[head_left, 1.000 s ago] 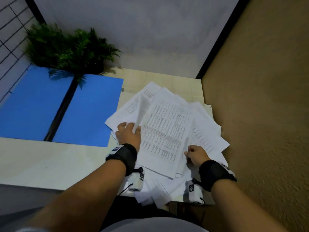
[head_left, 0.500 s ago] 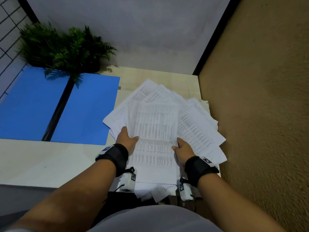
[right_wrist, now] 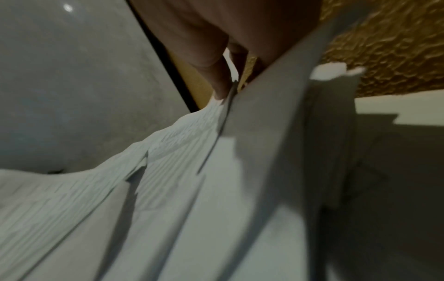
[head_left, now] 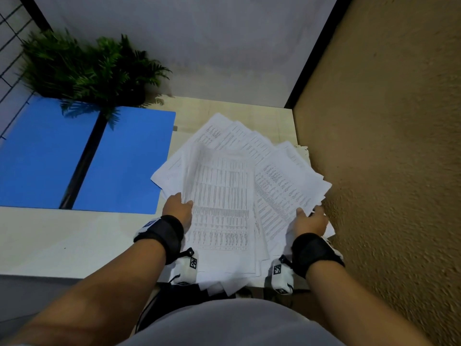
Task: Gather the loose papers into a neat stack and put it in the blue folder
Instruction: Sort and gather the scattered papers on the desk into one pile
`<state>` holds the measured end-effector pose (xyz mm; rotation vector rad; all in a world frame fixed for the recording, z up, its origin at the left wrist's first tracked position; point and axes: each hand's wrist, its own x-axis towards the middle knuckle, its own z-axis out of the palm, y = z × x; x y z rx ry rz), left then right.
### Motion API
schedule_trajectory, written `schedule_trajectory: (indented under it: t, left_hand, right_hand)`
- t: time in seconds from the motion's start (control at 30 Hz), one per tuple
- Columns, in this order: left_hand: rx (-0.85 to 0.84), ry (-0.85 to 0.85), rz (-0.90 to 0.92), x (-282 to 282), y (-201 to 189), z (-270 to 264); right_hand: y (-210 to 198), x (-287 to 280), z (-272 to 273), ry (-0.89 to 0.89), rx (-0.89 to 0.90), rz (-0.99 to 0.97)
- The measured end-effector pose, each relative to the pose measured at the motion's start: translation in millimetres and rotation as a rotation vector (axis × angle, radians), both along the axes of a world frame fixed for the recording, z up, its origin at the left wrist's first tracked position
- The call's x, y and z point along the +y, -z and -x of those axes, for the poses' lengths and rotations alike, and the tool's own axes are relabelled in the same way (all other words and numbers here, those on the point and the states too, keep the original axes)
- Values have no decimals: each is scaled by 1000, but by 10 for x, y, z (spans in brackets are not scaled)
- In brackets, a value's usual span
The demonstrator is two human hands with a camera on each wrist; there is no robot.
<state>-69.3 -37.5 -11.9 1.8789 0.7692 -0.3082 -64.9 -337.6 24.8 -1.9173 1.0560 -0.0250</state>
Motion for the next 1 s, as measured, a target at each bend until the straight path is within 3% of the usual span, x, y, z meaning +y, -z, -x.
schedule_trajectory:
  t: [0.27,0.5,0.63,0.73,0.87,1.0]
  left_hand:
    - [-24,294,-146,-57,-83,-125]
    - [17,370,142,-373,-110,-148]
    - [-10,444,278,-614,-60,-98]
    - [-12,379,166,-678,-12,-129]
    - [-34,103,37,-443,-58,-289]
    - [-49,232,-415,-31,-211,-639]
  right_hand:
    - [-50,-6,-86,-114,-48,-302]
    - [38,-56,-112,-178,-23,-439]
    - [72,1,-79,-108,50,-476]
    - [1,-14,-112,-66,80,-427]
    - [102,-75,-46,-82,32,-458]
    - [194,-121,104,-222,46,-462]
